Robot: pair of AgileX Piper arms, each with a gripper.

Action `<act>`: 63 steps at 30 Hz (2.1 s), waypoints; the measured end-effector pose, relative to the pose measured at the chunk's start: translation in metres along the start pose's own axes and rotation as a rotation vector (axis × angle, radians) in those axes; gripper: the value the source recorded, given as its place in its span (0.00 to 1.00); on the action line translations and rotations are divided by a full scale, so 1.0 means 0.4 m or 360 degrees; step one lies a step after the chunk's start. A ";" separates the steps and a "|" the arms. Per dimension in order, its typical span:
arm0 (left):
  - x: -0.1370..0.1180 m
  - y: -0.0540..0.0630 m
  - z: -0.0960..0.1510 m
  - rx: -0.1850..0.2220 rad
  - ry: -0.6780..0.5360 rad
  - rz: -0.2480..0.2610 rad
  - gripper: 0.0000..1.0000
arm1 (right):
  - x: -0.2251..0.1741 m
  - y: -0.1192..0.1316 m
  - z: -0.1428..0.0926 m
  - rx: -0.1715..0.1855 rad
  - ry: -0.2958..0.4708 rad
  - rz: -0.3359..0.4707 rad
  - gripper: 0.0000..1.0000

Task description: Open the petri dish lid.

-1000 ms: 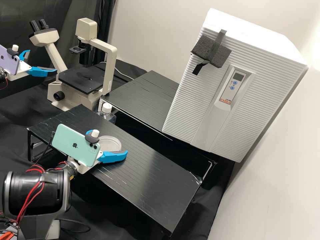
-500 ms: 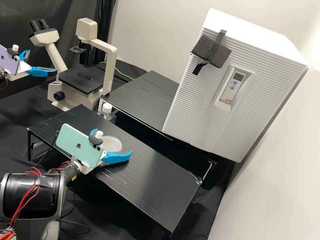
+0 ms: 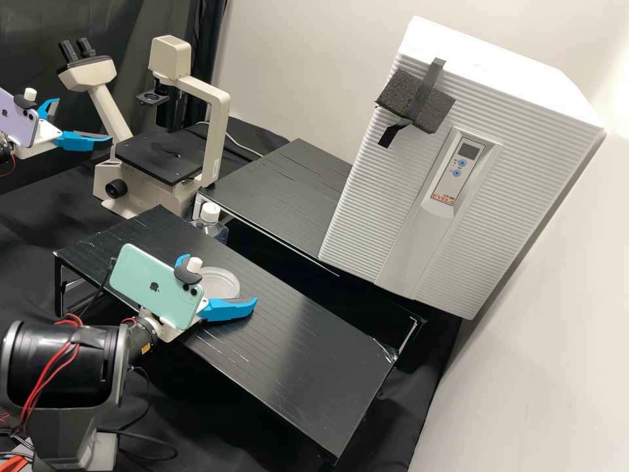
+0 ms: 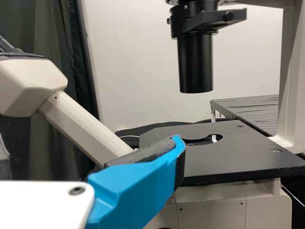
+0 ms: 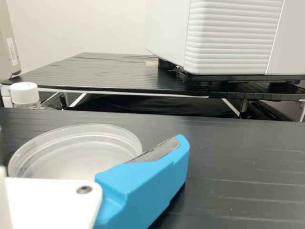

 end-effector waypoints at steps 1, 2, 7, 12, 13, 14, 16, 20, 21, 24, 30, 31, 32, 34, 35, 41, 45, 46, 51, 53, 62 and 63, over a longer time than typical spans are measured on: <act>0.000 0.000 0.000 0.0000 0.0000 0.0000 1.00 | 0.000 0.001 0.001 0.0005 -0.0002 0.0003 0.00; 0.000 0.000 0.000 0.0000 0.0000 0.0000 1.00 | 0.000 0.000 0.000 0.0008 0.0001 0.0001 0.00; 0.000 0.000 0.000 0.0000 0.0000 0.0000 1.00 | 0.004 -0.003 0.002 0.0023 0.0000 -0.0005 0.00; 0.000 0.000 0.000 0.0000 0.0000 0.0000 1.00 | 0.009 -0.004 0.004 0.0020 0.0014 0.0006 0.00; 0.000 0.000 0.000 0.0000 0.0000 0.0000 1.00 | 0.010 -0.005 0.004 0.0016 0.0015 0.0005 0.00; 0.000 0.000 0.000 0.0000 0.0000 0.0000 1.00 | 0.011 -0.006 0.005 0.0016 0.0012 0.0004 0.00; 0.000 0.000 0.000 0.0000 0.0000 0.0000 1.00 | 0.012 -0.007 0.005 0.0029 0.0019 0.0003 0.00; 0.000 0.000 0.000 0.0000 0.0000 0.0000 1.00 | 0.014 -0.010 0.005 0.0020 0.0029 0.0003 0.00; 0.000 0.000 0.000 0.0000 0.0000 0.0000 1.00 | 0.014 -0.011 0.005 0.0024 0.0030 0.0002 0.00; 0.000 0.000 0.000 0.0000 0.0000 0.0000 1.00 | 0.014 -0.011 0.004 0.0022 0.0033 0.0000 0.00; 0.000 0.000 0.000 0.0000 0.0000 0.0000 1.00 | 0.014 -0.014 -0.001 0.0030 0.0070 -0.0022 0.00; 0.000 0.000 0.000 0.0000 0.0000 0.0000 1.00 | 0.014 -0.015 -0.002 0.0029 0.0075 -0.0025 0.00; 0.000 0.000 0.000 0.0000 0.0000 0.0000 1.00 | 0.013 -0.016 -0.003 0.0029 0.0080 -0.0030 0.00; 0.000 0.000 0.000 0.0000 0.0000 0.0000 1.00 | 0.010 -0.016 -0.008 0.0038 0.0098 -0.0039 0.00; 0.000 0.000 0.000 0.0000 0.0000 0.0000 1.00 | 0.008 -0.016 -0.012 0.0046 0.0113 -0.0044 0.00; 0.000 0.000 0.000 0.0000 0.0000 0.0000 1.00 | -0.001 -0.007 -0.025 0.0082 0.0171 -0.0031 0.00; 0.000 0.000 0.000 0.0000 0.0000 0.0000 1.00 | -0.001 -0.005 -0.023 0.0085 0.0161 -0.0019 0.00; 0.000 0.000 0.000 0.0000 0.0000 0.0000 1.00 | -0.001 -0.004 -0.023 0.0087 0.0158 -0.0018 0.00; 0.000 0.000 0.000 0.0000 0.0000 0.0000 1.00 | -0.002 -0.001 -0.022 0.0088 0.0151 -0.0005 0.00; 0.000 0.000 0.000 0.0000 0.0000 0.0000 1.00 | -0.004 0.007 -0.021 0.0086 0.0137 0.0023 0.00; 0.000 0.000 0.000 0.0000 0.0000 0.0000 1.00 | -0.027 0.121 0.020 0.0145 -0.0015 0.0263 0.00; 0.000 0.000 0.000 0.0000 0.0000 0.0000 1.00 | -0.028 0.131 0.024 0.0130 -0.0017 0.0286 0.00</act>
